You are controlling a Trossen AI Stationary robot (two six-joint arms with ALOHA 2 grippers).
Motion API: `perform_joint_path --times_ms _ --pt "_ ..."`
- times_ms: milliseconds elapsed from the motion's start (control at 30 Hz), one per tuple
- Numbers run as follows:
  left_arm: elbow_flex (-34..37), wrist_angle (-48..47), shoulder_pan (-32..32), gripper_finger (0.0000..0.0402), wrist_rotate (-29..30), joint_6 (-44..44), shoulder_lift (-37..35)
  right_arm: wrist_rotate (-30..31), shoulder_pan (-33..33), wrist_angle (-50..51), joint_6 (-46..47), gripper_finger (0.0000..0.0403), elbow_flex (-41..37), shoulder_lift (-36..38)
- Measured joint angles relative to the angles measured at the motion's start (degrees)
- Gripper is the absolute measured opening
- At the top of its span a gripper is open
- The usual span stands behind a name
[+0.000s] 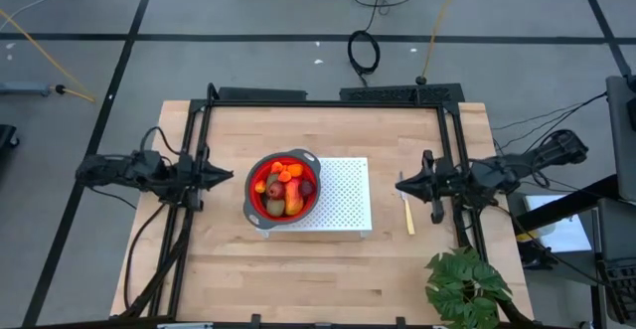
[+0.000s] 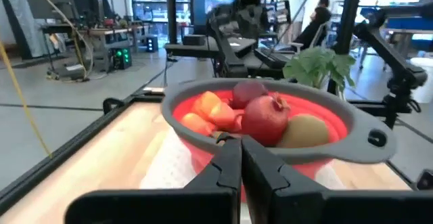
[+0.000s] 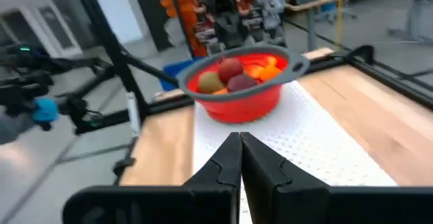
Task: Pick & Place Fruit
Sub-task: Put the yellow table knife on the shelf to the right of the red strainer bowl
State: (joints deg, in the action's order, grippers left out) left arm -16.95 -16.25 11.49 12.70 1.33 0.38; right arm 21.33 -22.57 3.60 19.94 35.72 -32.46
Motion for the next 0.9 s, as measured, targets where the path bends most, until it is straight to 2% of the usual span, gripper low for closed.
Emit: perform_joint_path --times_ms 300,400,600,767,900 --pt "5.93 3.09 0.02 0.0010 -1.14 3.24 -0.02 1.46 0.00 16.70 0.96 0.0000 13.77 -9.03" --pt "7.14 3.06 0.02 0.0003 -1.24 3.36 -0.02 2.65 0.00 21.98 3.76 0.0000 18.09 -11.78" --pt "8.45 3.06 0.01 0.0011 -1.42 2.85 -0.02 2.66 0.01 35.90 15.24 0.0000 25.79 -17.30" --pt "9.72 3.18 0.01 0.0002 -2.29 2.90 -0.03 2.36 0.02 48.58 27.07 0.0000 31.16 -22.76" --pt "9.99 3.22 0.01 0.0011 -2.39 3.06 -0.02 -2.79 1.22 57.46 35.74 0.0000 33.80 -27.24"
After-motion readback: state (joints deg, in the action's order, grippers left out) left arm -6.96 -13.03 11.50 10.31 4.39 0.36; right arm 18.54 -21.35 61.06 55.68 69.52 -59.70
